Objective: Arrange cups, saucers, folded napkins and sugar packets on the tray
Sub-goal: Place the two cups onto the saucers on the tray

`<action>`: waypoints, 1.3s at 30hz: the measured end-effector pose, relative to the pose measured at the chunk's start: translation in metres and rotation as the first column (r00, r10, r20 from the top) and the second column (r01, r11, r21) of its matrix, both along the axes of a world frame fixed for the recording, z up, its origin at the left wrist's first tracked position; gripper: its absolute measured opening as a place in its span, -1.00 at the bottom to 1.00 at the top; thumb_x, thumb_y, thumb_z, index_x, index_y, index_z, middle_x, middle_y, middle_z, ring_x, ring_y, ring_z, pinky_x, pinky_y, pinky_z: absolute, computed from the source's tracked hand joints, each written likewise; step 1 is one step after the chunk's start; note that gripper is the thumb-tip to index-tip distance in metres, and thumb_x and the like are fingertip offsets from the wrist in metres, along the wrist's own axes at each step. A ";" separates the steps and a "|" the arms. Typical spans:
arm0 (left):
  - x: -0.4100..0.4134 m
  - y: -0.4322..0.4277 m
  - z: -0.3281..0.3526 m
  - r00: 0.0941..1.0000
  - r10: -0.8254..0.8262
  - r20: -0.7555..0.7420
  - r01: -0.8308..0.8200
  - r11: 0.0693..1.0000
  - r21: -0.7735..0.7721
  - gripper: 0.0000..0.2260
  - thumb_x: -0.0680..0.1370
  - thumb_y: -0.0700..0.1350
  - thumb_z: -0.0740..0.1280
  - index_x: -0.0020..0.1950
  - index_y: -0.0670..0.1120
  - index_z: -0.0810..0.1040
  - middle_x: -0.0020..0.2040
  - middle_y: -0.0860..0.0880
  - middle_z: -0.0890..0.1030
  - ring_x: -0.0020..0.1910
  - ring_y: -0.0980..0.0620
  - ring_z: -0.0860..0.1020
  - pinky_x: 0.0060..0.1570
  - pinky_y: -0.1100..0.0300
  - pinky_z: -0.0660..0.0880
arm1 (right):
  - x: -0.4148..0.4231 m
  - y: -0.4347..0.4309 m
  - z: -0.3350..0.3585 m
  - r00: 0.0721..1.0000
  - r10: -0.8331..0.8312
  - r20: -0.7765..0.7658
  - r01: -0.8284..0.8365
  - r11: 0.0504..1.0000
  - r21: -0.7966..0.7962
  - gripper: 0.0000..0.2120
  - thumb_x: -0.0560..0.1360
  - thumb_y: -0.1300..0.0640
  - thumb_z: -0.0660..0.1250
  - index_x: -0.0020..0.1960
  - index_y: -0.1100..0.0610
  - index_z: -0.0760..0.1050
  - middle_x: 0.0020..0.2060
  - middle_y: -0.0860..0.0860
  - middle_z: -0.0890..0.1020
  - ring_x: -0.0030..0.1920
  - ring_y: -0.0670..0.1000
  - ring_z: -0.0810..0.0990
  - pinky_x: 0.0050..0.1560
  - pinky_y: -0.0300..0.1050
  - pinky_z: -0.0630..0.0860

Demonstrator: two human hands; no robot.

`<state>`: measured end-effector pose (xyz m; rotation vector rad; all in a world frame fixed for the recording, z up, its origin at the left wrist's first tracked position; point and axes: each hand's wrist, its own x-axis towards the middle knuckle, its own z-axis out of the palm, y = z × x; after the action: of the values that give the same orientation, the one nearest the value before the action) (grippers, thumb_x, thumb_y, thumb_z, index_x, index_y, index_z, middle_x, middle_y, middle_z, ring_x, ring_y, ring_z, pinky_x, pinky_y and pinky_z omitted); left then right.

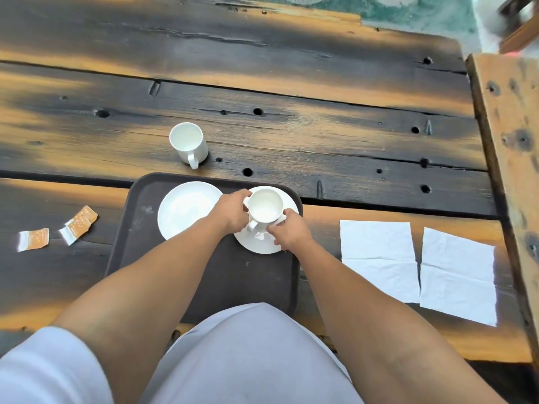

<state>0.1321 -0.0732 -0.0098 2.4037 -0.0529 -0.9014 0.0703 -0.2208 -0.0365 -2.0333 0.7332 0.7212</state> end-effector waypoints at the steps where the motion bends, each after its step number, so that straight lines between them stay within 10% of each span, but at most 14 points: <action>1: -0.004 0.001 0.003 1.000 0.013 0.009 -0.013 1.000 0.009 -0.50 0.52 -0.27 0.24 0.47 -0.07 0.37 0.15 -0.15 0.62 0.06 -0.19 0.63 0.09 -0.07 0.60 | -0.004 0.001 0.008 1.000 0.022 -0.007 -0.022 1.000 -0.005 -0.54 0.39 0.06 0.37 0.26 0.10 0.38 0.06 0.13 0.63 0.01 0.18 0.66 0.00 0.15 0.64; 6: -0.042 0.013 0.009 0.997 0.073 0.039 -0.076 0.993 0.095 -0.62 0.56 -0.19 0.23 0.38 -0.13 0.38 0.17 -0.17 0.60 0.09 -0.19 0.60 0.07 0.01 0.55 | -0.029 0.005 0.024 0.990 0.132 -0.042 -0.133 0.991 -0.015 -0.87 0.51 0.12 0.25 -0.19 0.15 0.43 -0.09 0.19 0.70 -0.09 0.22 0.71 -0.08 0.09 0.67; 22: -0.166 0.070 -0.012 0.985 0.170 -0.003 -0.167 0.969 0.182 -0.91 0.61 -0.13 0.16 -0.03 -0.03 0.44 0.02 -0.07 0.60 -0.03 -0.09 0.55 0.04 -0.01 0.55 | -0.080 0.073 0.005 0.815 0.578 -0.041 -0.576 0.816 0.038 -0.75 0.51 0.15 0.19 0.01 0.27 0.56 -0.12 0.21 0.72 -0.08 0.20 0.70 0.03 0.10 0.64; 39: 0.013 0.183 -0.018 0.996 0.063 0.057 -0.069 0.992 0.110 -0.89 0.56 -0.15 0.17 -0.06 -0.02 0.49 0.01 -0.09 0.62 -0.02 -0.12 0.59 0.03 0.01 0.56 | 0.037 0.171 0.009 0.972 0.232 0.031 -0.225 0.964 -0.141 -0.80 0.42 0.17 0.16 -0.10 0.16 0.55 -0.09 0.15 0.70 -0.03 0.23 0.66 0.07 0.11 0.61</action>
<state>0.1451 0.1097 -0.0275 2.5179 0.0580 -0.8306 0.1075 -0.0498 -0.0272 -2.2781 0.5373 0.7675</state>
